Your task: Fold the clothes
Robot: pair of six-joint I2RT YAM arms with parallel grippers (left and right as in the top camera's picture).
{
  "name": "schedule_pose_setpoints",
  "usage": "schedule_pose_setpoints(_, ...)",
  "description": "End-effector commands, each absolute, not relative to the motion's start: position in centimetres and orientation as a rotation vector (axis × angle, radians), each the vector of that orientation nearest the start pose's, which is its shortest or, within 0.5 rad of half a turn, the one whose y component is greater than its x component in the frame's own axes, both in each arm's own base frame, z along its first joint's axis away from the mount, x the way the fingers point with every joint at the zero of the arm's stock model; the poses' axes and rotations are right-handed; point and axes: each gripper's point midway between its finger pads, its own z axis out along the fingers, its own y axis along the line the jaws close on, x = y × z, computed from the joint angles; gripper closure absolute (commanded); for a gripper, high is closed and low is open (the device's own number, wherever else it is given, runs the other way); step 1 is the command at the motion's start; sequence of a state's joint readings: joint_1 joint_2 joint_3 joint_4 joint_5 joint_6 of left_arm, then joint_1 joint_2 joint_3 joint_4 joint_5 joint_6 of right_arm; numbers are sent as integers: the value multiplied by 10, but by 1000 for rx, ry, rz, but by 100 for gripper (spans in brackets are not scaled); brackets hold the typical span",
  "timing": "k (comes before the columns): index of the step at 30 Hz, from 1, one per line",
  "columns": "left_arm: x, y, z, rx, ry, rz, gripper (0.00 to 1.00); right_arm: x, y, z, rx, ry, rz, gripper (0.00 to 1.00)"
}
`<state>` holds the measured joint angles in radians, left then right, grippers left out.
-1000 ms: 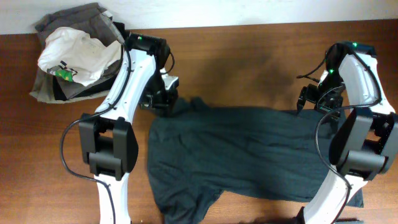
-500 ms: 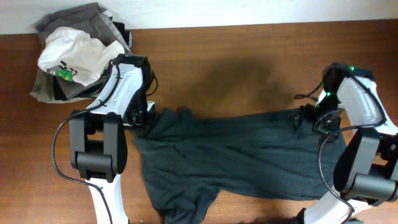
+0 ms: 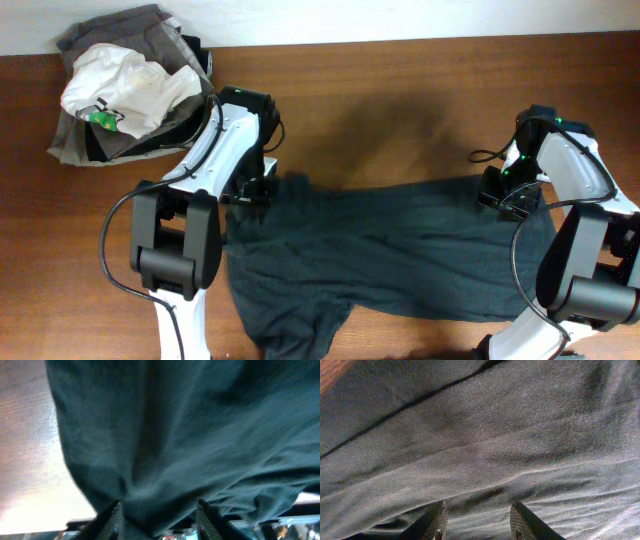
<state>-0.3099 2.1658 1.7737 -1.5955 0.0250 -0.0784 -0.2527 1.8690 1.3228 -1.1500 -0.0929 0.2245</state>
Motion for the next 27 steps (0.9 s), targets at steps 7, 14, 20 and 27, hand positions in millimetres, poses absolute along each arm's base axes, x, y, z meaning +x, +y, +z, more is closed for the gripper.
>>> schedule_pose_setpoints(7, 325, -143, 64, 465, 3353, -53, 71, 290, -59, 18, 777, 3173, 163, 60)
schedule_pose_setpoints(14, 314, -137, 33, 445, 3380, -58, 82, 301, -69, 5, 789, 3114, 122, 82)
schedule_pose_setpoints(20, 312, -124, 16, 360, 3397, -51, 84, 308, -97, -12, 898, 3050, 123, 96)
schedule_pose_setpoints(27, 357, -119, 7, 217, 3240, -112, 78, 320, -127, -13, 1000, 2926, 111, 96)
